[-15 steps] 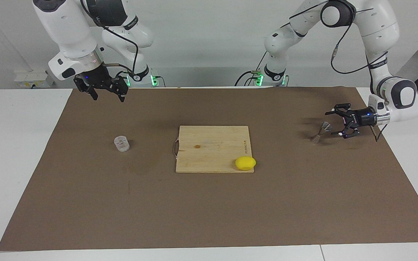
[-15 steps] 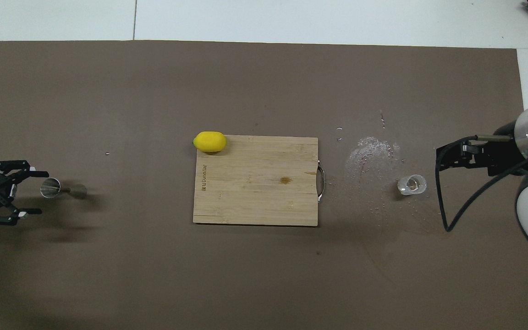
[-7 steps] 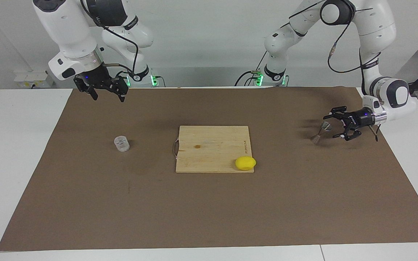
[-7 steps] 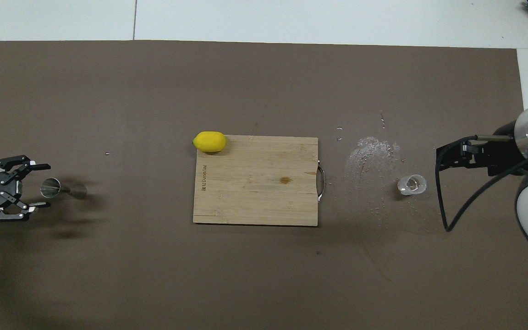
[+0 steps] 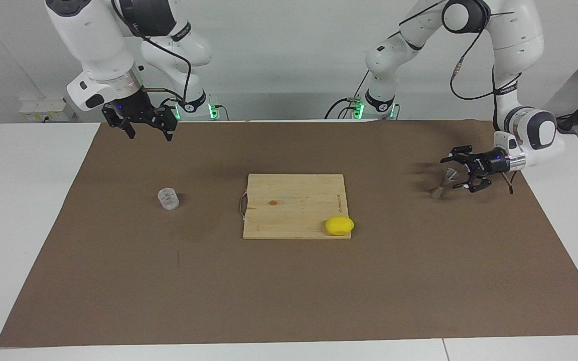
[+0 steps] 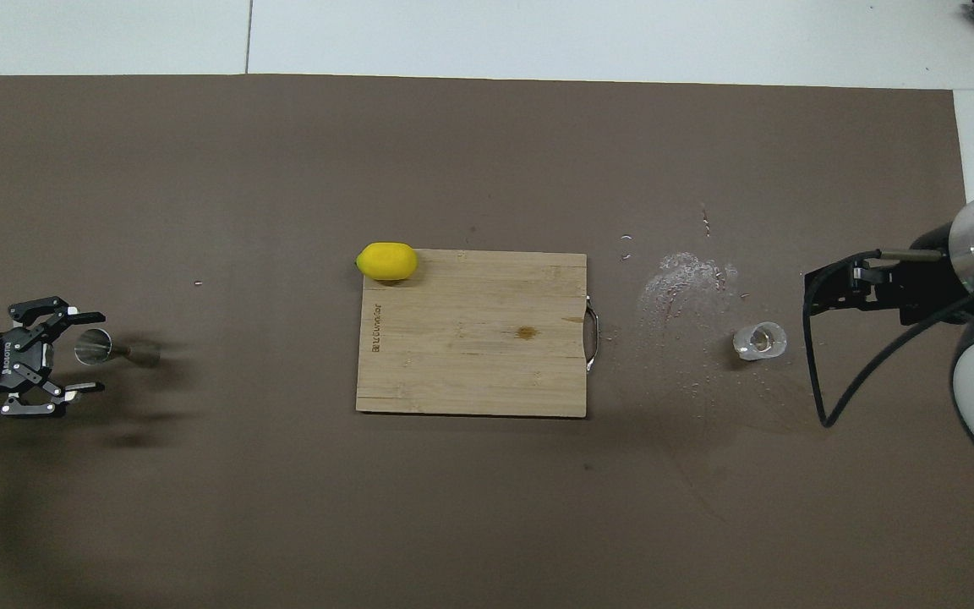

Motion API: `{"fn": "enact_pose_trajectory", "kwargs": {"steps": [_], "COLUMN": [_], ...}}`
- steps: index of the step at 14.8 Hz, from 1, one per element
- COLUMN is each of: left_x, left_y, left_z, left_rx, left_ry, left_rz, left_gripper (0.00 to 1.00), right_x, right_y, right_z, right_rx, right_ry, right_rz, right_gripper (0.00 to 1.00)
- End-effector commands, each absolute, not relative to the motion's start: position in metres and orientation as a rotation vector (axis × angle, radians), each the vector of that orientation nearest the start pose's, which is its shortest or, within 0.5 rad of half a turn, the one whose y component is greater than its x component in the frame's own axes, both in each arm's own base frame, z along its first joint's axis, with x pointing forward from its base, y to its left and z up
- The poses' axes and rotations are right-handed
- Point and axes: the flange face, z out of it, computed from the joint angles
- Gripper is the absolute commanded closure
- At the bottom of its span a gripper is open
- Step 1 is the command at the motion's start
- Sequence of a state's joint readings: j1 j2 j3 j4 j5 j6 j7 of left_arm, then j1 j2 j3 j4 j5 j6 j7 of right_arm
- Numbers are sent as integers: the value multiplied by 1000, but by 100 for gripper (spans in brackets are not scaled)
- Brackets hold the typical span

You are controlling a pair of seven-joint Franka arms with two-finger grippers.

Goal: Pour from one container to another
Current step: 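Close the left gripper around the metal jigger cup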

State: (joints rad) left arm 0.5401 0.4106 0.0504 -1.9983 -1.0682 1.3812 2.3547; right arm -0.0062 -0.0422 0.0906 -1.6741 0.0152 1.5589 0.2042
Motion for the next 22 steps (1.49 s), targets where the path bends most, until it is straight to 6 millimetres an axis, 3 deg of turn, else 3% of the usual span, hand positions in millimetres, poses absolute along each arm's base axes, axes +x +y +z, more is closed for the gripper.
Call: {"fn": "enact_pose_trajectory", "kwargs": {"steps": [1, 4, 8, 13, 18, 22], "left_x": [485, 486, 486, 488, 497, 512], "left_y": [194, 194, 194, 192, 184, 151], "left_z": [275, 275, 274, 274, 283, 295], "left_rx": [1485, 1481, 1483, 1476, 1440, 1383], "left_ry": [-1171, -1186, -1188, -1222, -1238, -1220], "left_rz": [1086, 1095, 1096, 1112, 1101, 1050], "left_gripper": [5, 18, 28, 59, 60, 60], "right_x": [529, 529, 529, 529, 529, 529], "right_y": [44, 45, 44, 44, 44, 44], "right_z": [599, 599, 599, 599, 599, 599], "right_rx": [-3134, -3135, -3135, -3135, -3135, -3135], "right_ry": [177, 175, 177, 177, 177, 177], "right_rz": [107, 110, 110, 110, 110, 110], "right_gripper": [0, 0, 0, 0, 0, 0]}}
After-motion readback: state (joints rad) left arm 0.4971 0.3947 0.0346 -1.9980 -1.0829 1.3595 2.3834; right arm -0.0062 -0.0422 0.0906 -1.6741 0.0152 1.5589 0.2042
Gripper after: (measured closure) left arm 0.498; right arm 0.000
